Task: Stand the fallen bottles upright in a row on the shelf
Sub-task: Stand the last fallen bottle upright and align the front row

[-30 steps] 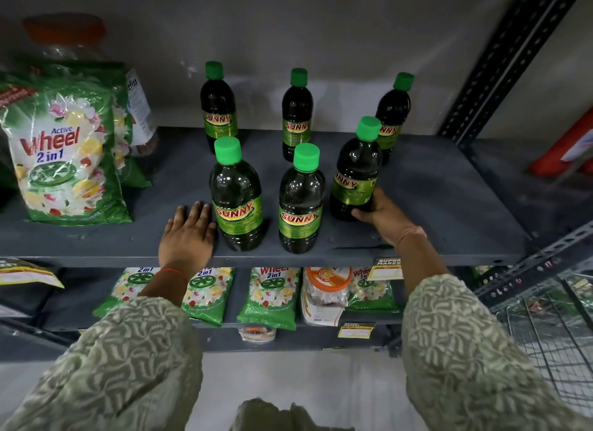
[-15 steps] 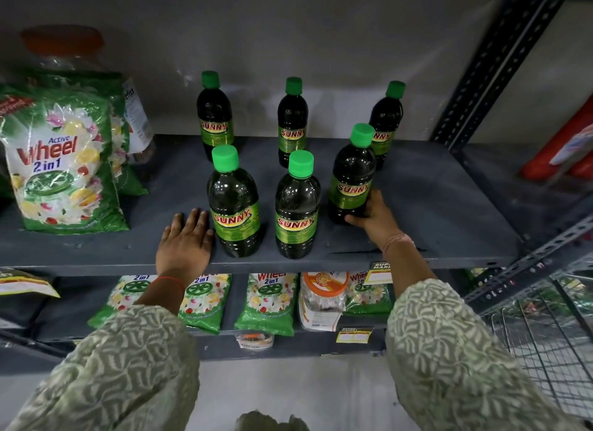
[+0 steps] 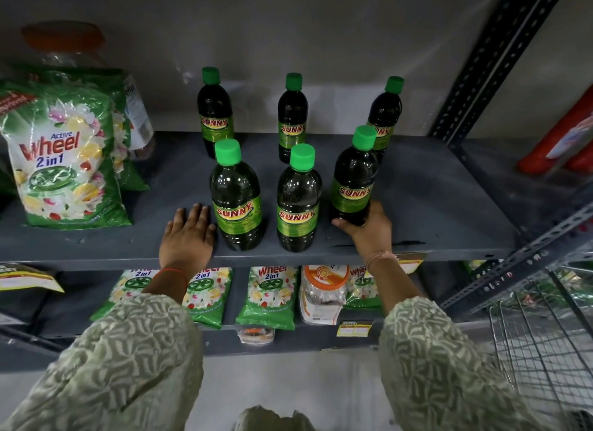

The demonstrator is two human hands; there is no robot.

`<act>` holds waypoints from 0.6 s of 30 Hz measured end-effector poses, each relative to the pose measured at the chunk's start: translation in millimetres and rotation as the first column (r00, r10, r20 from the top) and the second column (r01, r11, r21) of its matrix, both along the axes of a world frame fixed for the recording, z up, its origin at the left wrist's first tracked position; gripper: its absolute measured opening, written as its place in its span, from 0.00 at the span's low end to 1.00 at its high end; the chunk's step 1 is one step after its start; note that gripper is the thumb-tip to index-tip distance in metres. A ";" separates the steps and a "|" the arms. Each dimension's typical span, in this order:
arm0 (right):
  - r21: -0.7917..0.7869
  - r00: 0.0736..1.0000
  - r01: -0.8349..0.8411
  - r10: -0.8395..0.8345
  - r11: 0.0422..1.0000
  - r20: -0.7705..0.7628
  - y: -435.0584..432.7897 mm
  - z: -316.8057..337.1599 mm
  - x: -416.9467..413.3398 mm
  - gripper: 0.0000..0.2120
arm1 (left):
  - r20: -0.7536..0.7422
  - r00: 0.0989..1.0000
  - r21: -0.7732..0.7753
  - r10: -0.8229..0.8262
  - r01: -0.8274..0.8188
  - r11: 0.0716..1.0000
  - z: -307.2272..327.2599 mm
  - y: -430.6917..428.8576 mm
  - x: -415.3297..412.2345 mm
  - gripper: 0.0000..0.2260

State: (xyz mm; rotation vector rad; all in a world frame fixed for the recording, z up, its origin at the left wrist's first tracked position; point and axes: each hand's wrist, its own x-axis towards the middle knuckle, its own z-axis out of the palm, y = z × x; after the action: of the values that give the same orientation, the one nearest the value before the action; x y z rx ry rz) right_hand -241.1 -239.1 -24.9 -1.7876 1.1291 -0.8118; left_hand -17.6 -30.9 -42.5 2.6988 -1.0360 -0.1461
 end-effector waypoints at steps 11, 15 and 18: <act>-0.062 0.999 0.018 -0.020 0.998 -0.030 34.9 -9.6 -31.4 0.29 | -0.005 1.000 0.005 -0.014 0.014 1.000 -3.9 5.2 -2.1 0.22; -0.050 0.999 0.011 -0.012 0.999 -0.030 37.9 -10.8 -33.4 0.30 | -0.009 1.000 -0.052 -0.021 0.021 0.998 -4.2 5.5 -2.3 0.22; -0.040 0.999 -0.034 0.033 0.999 -0.023 39.2 -10.4 -35.7 0.35 | -0.078 0.993 -0.372 0.091 -0.113 0.921 -1.0 15.1 -16.4 0.18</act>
State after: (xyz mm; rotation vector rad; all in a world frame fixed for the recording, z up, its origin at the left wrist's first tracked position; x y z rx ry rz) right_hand -276.8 -199.9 -35.3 -1.8484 1.1009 -0.8021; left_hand -34.0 -15.7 -43.5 2.3761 -0.8072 -0.0051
